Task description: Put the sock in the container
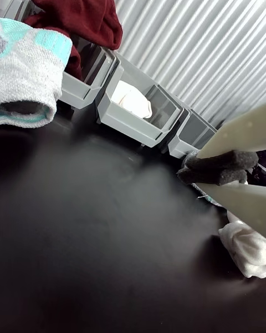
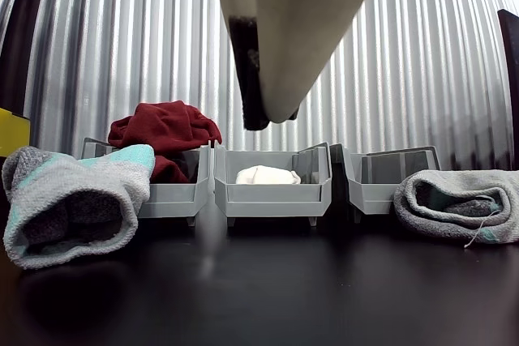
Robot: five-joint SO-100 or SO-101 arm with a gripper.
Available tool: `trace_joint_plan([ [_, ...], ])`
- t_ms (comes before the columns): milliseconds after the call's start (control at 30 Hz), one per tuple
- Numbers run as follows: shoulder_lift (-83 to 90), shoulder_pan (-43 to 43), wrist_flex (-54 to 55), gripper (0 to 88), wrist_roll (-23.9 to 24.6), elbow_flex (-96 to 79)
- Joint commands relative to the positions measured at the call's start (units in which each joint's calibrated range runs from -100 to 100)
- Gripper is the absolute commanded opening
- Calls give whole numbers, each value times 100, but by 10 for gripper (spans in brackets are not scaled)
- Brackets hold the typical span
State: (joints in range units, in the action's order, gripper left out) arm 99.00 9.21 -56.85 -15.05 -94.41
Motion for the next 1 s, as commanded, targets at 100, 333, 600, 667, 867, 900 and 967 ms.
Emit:
trace_joint_plan([
  [100, 42, 51, 118, 13, -25, 10],
  [333, 50, 154, 118, 13, -71, -486],
  [600, 42, 217, 118, 13, -100, -450],
  [667, 42, 217, 118, 13, -100, -450],
  [867, 42, 217, 118, 13, -100, -450],
  [900, 42, 217, 118, 13, -100, -450],
  [967, 42, 217, 118, 13, -100, -450],
])
